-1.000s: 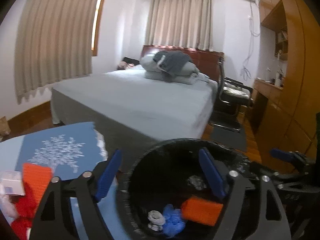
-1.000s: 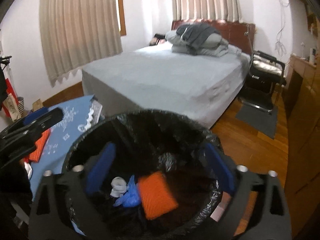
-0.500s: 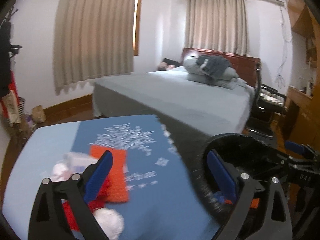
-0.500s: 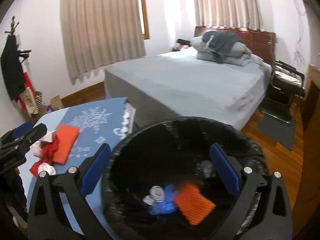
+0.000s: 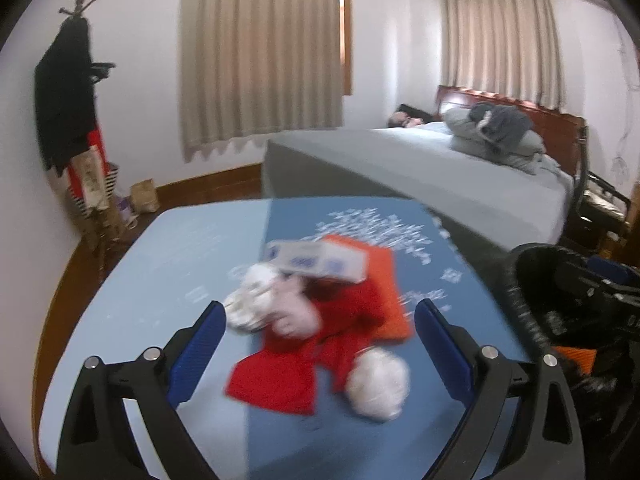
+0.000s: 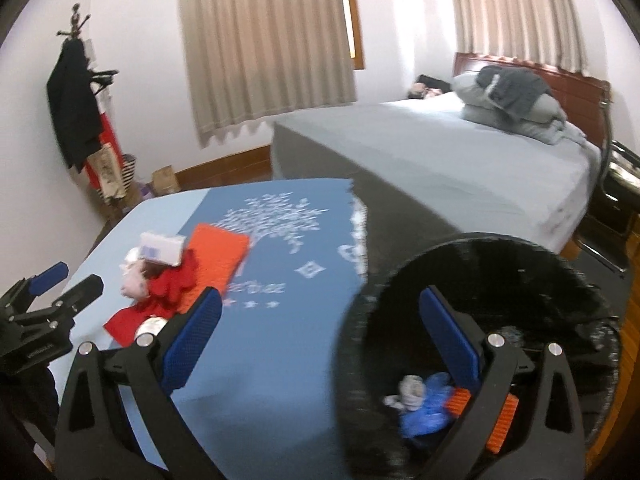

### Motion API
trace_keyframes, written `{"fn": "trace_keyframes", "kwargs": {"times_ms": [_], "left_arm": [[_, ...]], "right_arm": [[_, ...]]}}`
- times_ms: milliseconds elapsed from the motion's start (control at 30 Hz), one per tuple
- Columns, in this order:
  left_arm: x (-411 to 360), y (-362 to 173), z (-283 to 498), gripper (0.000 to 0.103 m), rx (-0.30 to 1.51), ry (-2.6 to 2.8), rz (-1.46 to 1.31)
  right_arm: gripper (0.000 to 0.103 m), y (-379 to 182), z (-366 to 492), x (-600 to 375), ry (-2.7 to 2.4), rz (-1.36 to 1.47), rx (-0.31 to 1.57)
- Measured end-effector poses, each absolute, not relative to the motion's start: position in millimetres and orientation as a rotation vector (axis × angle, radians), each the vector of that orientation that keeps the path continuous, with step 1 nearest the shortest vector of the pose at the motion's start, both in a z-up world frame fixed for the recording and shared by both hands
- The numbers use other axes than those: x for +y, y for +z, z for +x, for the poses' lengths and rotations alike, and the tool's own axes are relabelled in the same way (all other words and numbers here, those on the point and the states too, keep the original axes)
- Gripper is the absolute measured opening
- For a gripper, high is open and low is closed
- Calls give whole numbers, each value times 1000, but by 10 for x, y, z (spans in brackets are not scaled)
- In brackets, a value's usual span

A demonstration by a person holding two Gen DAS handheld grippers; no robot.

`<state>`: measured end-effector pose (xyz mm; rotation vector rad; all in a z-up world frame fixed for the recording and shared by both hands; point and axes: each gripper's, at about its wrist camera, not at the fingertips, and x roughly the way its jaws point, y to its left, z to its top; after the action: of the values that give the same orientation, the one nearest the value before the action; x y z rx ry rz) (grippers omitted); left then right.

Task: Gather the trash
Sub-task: 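Grasp the white yarn ball with the right tool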

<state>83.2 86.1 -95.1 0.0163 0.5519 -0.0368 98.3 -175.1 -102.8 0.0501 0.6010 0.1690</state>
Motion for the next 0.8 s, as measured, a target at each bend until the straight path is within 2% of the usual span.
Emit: {"fn": "trace_keyframes", "kwargs": {"times_ms": [300, 700, 800], "left_arm": [[1400, -1179, 721, 93, 582, 65, -7], [1711, -1277, 632, 93, 595, 121, -26], [1753, -1297, 620, 93, 597, 124, -32]], "right_arm": [[96, -1178, 1054, -1131, 274, 18, 631], [96, -1494, 1104, -546, 365, -37, 704], [90, -1563, 1108, -472, 378, -43, 725]]}}
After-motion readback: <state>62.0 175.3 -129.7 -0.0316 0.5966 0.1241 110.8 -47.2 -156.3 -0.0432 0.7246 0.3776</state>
